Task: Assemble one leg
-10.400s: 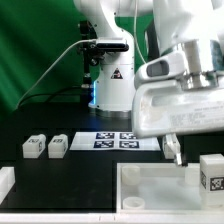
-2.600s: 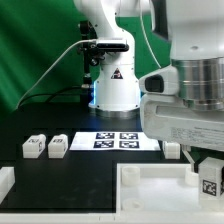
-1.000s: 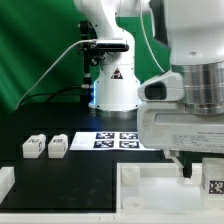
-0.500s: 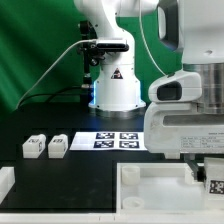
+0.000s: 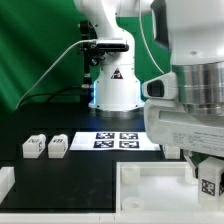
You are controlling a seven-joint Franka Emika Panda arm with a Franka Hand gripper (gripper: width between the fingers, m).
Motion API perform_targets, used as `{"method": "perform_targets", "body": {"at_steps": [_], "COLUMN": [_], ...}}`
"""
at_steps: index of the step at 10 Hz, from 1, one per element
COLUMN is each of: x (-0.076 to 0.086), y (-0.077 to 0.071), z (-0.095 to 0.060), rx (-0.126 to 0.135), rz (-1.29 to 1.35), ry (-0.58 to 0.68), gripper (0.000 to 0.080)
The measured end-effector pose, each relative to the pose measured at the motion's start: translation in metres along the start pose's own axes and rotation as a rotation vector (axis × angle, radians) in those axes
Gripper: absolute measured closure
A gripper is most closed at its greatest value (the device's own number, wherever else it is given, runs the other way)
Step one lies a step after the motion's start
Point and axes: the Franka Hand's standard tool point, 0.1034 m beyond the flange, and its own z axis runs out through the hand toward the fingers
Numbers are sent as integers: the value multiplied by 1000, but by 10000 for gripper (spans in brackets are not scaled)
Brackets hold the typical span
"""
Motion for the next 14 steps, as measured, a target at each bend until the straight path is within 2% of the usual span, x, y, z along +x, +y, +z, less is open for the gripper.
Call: {"method": "perform_targets", "body": {"at_steps": [2,4,7,10,11,14], "x": [-3,-5,-4,0,2,3], "y": [-1,-3,-3,1,2,5], "z": [2,3,3,2,1,1], "rx": [35,48,51,94,91,84], "rz": [312,529,860,1044,1119,1113], "ry": [-33,-54,-76,-66,-61,-44], "gripper": [504,504,505,504,504,499]}}
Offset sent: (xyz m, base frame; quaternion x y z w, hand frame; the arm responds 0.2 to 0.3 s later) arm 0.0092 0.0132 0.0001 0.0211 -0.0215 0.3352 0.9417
